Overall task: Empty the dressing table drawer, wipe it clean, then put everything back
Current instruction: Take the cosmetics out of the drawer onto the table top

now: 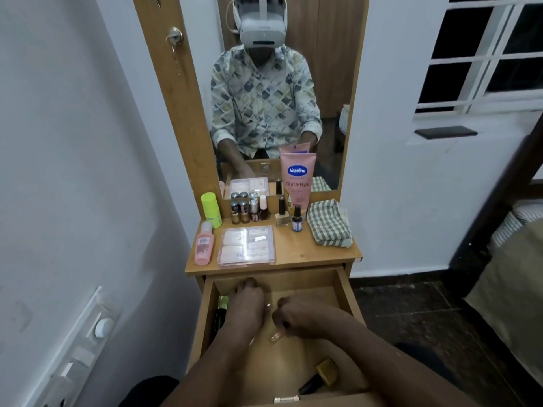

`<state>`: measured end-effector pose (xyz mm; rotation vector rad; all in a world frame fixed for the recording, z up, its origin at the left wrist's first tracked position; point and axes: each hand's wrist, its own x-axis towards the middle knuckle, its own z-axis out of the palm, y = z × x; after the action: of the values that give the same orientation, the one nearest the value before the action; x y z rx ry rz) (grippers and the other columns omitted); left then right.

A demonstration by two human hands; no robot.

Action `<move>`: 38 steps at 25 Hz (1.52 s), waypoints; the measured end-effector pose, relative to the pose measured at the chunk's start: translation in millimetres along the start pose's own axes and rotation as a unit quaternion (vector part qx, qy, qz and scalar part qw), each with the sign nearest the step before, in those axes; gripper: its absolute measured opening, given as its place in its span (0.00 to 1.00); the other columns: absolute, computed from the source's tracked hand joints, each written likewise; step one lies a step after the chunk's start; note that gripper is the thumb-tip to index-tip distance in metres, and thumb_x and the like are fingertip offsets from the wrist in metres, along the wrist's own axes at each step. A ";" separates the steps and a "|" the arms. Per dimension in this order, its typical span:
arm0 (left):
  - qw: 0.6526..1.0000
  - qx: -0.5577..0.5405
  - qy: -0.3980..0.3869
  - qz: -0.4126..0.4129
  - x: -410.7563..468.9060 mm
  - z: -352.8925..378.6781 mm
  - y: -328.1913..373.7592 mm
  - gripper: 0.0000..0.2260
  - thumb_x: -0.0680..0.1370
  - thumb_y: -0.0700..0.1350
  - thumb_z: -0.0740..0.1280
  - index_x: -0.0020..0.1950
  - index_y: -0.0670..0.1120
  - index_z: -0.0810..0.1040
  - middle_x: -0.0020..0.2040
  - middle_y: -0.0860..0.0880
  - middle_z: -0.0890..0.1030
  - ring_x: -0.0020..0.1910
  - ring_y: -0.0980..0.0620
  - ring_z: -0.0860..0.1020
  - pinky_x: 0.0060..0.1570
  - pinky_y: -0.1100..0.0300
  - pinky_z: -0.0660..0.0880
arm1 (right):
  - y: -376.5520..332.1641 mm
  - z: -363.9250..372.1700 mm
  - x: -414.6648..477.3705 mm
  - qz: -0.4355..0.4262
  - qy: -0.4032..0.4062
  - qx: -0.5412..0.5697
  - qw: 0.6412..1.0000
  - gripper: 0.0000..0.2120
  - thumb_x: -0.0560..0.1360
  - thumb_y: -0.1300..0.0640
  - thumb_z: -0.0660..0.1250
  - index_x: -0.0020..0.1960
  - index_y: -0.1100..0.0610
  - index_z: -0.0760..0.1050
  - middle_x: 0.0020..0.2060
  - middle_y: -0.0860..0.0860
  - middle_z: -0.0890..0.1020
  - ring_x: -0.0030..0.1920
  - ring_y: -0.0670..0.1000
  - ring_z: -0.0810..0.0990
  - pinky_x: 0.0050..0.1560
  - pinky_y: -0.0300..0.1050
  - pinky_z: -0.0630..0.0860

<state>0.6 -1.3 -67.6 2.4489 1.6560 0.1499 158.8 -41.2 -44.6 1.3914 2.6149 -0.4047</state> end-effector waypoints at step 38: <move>0.693 -0.700 0.066 -0.160 75.6 -109.6 61.0 0.12 0.78 0.40 0.70 0.59 0.38 0.78 0.43 0.38 0.85 0.40 0.45 0.85 0.42 0.55 0.83 | 76.3 -80.3 8.2 0.043 0.475 0.235 0.847 0.16 0.76 0.60 0.69 0.63 0.53 0.77 0.56 0.49 0.78 0.57 0.42 0.73 0.56 0.32 0.71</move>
<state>64.1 56.9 50.8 0.9588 1.1274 1.0716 216.9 30.5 17.1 2.3460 3.3126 -0.4386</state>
